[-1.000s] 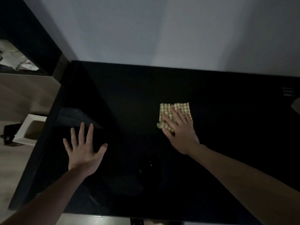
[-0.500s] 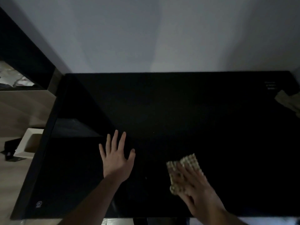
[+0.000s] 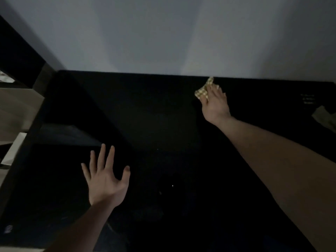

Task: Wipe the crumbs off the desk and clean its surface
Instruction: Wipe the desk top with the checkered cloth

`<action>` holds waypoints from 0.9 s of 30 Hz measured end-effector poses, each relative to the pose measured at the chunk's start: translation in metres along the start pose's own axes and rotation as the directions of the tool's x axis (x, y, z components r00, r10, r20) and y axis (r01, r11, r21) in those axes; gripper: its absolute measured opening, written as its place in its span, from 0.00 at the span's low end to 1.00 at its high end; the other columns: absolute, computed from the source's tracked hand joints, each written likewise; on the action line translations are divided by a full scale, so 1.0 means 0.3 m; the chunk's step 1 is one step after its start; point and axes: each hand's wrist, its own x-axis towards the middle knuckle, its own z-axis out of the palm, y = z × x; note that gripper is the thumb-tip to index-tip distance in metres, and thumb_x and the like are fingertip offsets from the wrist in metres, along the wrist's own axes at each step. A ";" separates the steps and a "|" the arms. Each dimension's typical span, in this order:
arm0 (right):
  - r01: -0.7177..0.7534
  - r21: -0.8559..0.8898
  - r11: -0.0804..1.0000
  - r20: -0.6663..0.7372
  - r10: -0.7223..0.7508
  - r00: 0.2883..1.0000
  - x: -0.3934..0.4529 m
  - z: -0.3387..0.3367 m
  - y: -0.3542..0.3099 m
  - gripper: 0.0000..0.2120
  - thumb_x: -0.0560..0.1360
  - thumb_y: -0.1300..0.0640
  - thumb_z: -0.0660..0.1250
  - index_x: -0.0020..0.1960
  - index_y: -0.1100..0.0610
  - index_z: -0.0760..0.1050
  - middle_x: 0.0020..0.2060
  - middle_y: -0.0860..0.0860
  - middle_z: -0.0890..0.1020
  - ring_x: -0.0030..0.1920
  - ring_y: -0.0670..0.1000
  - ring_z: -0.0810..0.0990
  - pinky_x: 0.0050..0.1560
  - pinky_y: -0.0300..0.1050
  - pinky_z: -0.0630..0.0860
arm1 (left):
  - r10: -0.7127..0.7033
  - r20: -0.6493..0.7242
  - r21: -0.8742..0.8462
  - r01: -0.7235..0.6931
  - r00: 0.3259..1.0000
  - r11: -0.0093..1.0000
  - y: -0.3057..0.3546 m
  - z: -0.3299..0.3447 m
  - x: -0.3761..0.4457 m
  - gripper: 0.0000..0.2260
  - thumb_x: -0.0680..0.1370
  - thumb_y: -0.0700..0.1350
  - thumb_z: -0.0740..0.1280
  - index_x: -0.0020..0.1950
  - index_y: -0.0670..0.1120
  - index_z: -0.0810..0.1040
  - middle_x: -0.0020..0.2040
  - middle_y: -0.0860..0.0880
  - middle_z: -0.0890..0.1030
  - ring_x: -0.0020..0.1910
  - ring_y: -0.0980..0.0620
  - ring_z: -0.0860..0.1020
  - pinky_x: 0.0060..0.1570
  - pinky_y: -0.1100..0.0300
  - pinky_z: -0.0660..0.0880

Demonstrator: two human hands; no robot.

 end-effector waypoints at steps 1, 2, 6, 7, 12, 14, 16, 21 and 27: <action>0.032 -0.040 0.999 0.026 -0.031 0.999 0.022 0.016 -0.022 0.28 0.86 0.46 0.53 0.84 0.55 0.57 0.83 0.55 0.59 0.83 0.60 0.56 0.82 0.61 0.49 | 0.006 -0.002 0.000 -0.006 1.000 1.000 -0.003 0.002 0.002 0.36 0.76 0.65 0.57 0.83 0.55 0.55 0.84 0.56 0.47 0.83 0.49 0.40 0.80 0.40 0.39; 0.070 -0.082 0.994 0.056 -0.066 0.996 0.021 0.036 -0.047 0.28 0.86 0.45 0.52 0.84 0.52 0.57 0.84 0.51 0.58 0.84 0.59 0.54 0.82 0.63 0.47 | 0.011 -0.003 0.000 -0.011 1.000 1.000 -0.005 0.002 0.004 0.36 0.76 0.64 0.56 0.83 0.55 0.55 0.84 0.56 0.47 0.83 0.49 0.41 0.80 0.39 0.40; 0.309 -0.113 0.944 0.069 -0.302 0.951 -0.187 0.128 -0.115 0.26 0.86 0.44 0.52 0.83 0.44 0.59 0.83 0.43 0.61 0.84 0.53 0.53 0.83 0.62 0.45 | 0.012 0.001 0.005 -0.012 1.000 1.000 -0.003 -0.001 0.002 0.36 0.77 0.63 0.56 0.83 0.54 0.54 0.84 0.55 0.48 0.83 0.49 0.40 0.80 0.38 0.41; 0.390 -0.108 0.914 0.081 -0.383 0.920 -0.264 0.137 -0.119 0.26 0.85 0.43 0.53 0.82 0.44 0.61 0.82 0.42 0.62 0.84 0.52 0.53 0.83 0.60 0.46 | 0.012 0.003 0.005 -0.012 1.000 1.000 -0.002 -0.003 0.002 0.36 0.77 0.62 0.56 0.83 0.54 0.54 0.84 0.55 0.48 0.83 0.49 0.40 0.80 0.38 0.41; 0.739 0.104 0.665 0.196 -0.742 0.641 -0.659 0.143 -0.114 0.24 0.84 0.49 0.60 0.79 0.47 0.68 0.79 0.46 0.69 0.83 0.51 0.60 0.81 0.62 0.55 | 0.021 0.023 0.009 -0.021 1.000 1.000 -0.001 -0.011 0.001 0.35 0.77 0.61 0.56 0.83 0.54 0.54 0.84 0.55 0.48 0.83 0.48 0.41 0.80 0.38 0.41; 0.813 0.184 0.552 0.226 -0.829 0.511 -0.804 0.143 -0.111 0.21 0.85 0.50 0.60 0.78 0.47 0.70 0.77 0.45 0.72 0.82 0.50 0.63 0.83 0.59 0.53 | 0.022 0.033 0.016 -0.023 0.999 1.000 -0.001 -0.017 0.000 0.35 0.76 0.61 0.55 0.84 0.55 0.53 0.84 0.55 0.48 0.83 0.48 0.41 0.80 0.38 0.42; 0.803 0.259 0.537 0.271 -0.839 0.473 -0.895 0.147 -0.089 0.19 0.86 0.51 0.60 0.75 0.49 0.73 0.78 0.44 0.72 0.82 0.47 0.62 0.84 0.54 0.52 | 0.022 0.035 0.013 -0.023 0.999 1.000 0.000 -0.022 0.001 0.35 0.76 0.60 0.55 0.84 0.55 0.53 0.84 0.55 0.48 0.83 0.48 0.41 0.80 0.38 0.41; 0.738 0.376 0.560 0.261 -0.828 0.496 -0.893 0.126 -0.026 0.17 0.86 0.53 0.60 0.71 0.56 0.78 0.75 0.48 0.76 0.80 0.43 0.63 0.83 0.41 0.52 | 0.018 0.045 -0.006 -0.018 0.999 1.000 0.002 -0.023 -0.001 0.35 0.76 0.60 0.55 0.84 0.54 0.54 0.84 0.55 0.48 0.83 0.48 0.41 0.80 0.38 0.40; 0.378 0.350 0.857 -0.103 -0.366 0.925 -0.500 0.004 -0.001 0.18 0.85 0.61 0.62 0.74 0.57 0.76 0.75 0.53 0.76 0.77 0.52 0.73 0.79 0.55 0.67 | 0.013 0.034 -0.006 -0.013 0.999 1.000 -0.003 -0.010 -0.002 0.36 0.76 0.60 0.56 0.83 0.54 0.54 0.85 0.54 0.49 0.83 0.47 0.41 0.80 0.38 0.39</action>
